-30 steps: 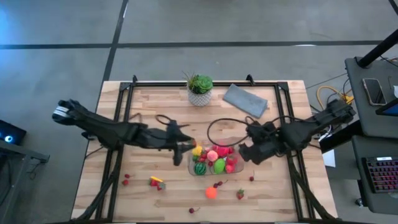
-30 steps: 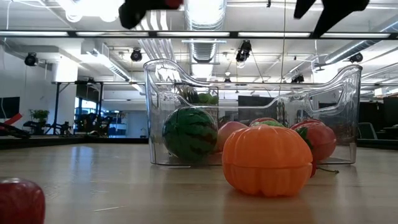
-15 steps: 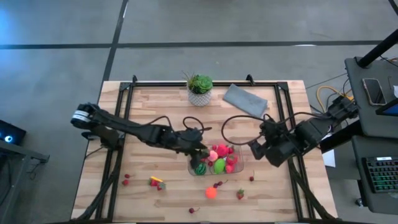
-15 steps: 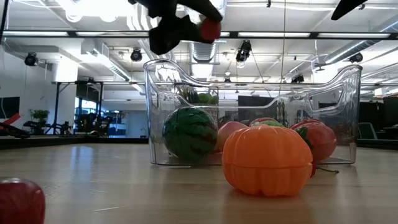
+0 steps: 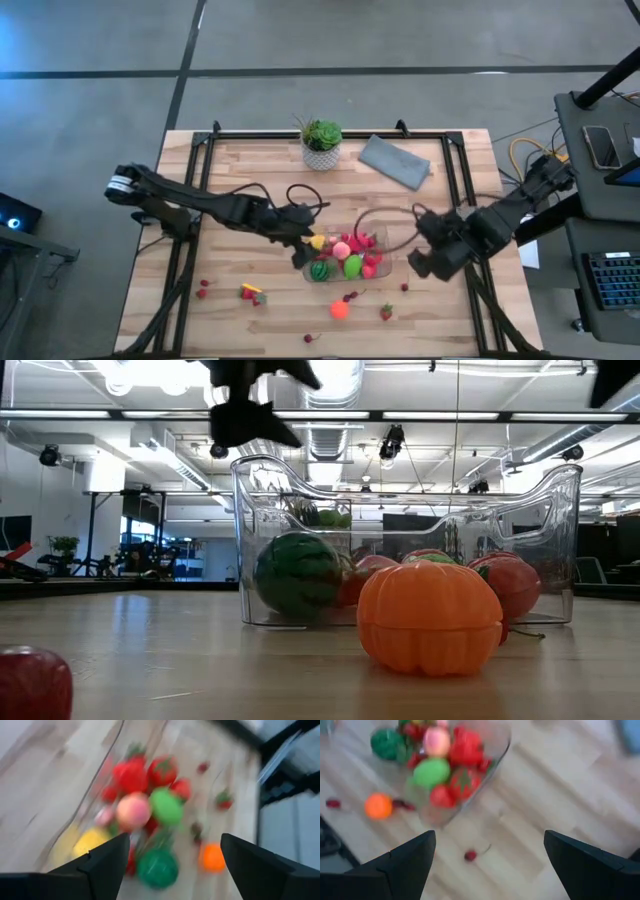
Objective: Pick and placing Produce into tupperware
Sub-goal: Put the cherry into the transparent bin
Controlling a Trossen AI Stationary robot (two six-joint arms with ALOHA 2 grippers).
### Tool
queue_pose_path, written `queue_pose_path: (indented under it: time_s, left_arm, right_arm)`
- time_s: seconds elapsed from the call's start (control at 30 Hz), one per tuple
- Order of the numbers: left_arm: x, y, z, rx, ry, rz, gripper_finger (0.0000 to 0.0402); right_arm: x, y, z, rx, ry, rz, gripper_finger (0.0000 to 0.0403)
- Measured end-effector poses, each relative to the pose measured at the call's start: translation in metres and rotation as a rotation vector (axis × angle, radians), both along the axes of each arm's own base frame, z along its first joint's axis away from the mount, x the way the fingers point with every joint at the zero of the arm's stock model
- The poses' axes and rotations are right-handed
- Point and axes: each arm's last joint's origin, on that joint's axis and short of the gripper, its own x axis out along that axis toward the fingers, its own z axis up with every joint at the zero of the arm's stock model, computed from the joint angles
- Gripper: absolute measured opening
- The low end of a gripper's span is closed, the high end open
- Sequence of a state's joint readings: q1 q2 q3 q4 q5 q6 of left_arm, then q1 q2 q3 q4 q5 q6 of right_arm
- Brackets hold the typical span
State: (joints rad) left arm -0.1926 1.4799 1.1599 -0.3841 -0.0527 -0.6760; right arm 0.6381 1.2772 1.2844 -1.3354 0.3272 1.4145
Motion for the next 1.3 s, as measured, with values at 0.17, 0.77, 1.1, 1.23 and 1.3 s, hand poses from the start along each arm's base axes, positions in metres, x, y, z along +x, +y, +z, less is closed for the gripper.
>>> queue_pose_path:
  time_s: [0.17, 0.77, 1.1, 1.23, 1.3]
  left_arm:
    - [-0.022, 0.001, 0.001, 0.025, 0.132, -0.007, 0.0299]
    - [-0.036, 0.004, -0.001, 0.092, 0.235, -0.045, 0.0299]
    - [-0.036, 0.004, -0.001, 0.100, 0.236, -0.052, 0.0299]
    - [-0.037, 0.004, -0.002, 0.102, 0.247, -0.052, 0.0299]
    - [-0.038, 0.004, -0.003, 0.105, 0.263, -0.052, 0.0299]
  right_arm:
    - [-0.003, 0.031, -0.024, 0.102, 0.023, 0.045, 0.0364]
    - [0.002, 0.081, -0.132, 0.224, 0.153, -0.569, 0.0364]
    - [0.015, 0.082, -0.155, 0.177, 0.155, -0.612, 0.0310]
    - [0.020, 0.083, -0.161, 0.177, 0.156, -0.605, 0.0289]
    - [0.021, 0.083, -0.164, 0.175, 0.158, -0.608, 0.0281]
